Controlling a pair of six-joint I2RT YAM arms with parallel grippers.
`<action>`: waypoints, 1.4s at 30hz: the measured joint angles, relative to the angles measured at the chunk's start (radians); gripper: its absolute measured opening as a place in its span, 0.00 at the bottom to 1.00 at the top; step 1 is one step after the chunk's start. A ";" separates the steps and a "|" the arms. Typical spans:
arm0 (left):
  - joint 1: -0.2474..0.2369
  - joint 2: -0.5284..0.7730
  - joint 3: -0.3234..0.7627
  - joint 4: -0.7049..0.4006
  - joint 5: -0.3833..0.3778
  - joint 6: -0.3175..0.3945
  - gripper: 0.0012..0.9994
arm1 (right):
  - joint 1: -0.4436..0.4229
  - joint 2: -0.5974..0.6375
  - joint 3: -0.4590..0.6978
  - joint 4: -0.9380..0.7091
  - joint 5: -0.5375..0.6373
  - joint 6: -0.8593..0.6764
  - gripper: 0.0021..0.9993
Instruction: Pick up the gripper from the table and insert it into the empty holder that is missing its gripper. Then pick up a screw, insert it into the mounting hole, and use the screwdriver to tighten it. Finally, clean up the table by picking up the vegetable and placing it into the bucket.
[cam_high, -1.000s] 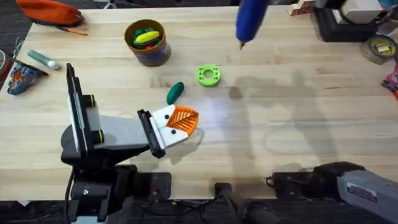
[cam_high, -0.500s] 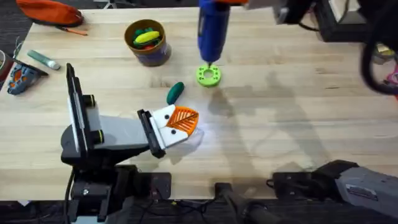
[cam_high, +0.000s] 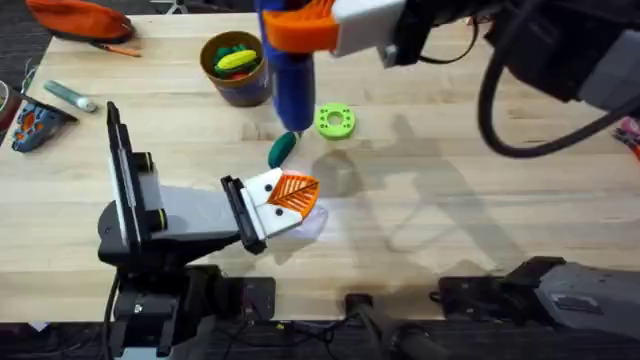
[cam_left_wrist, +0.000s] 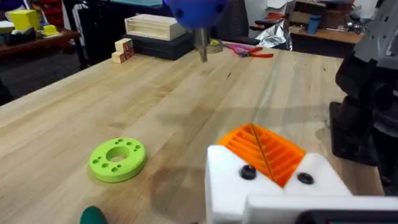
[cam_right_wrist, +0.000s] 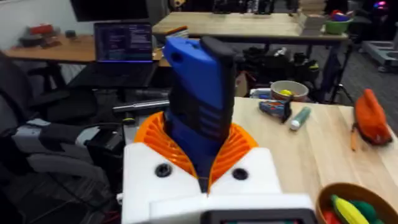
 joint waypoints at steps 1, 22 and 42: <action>0.000 0.000 0.000 0.000 0.000 0.000 0.01 | 0.010 0.003 0.000 0.007 0.000 0.002 0.01; 0.000 0.000 0.000 0.000 0.000 0.000 0.01 | 0.094 0.006 0.000 0.071 -0.161 -0.082 0.01; 0.000 0.000 0.000 0.000 0.000 0.000 0.01 | 0.122 0.021 0.000 0.067 -0.176 -0.153 0.01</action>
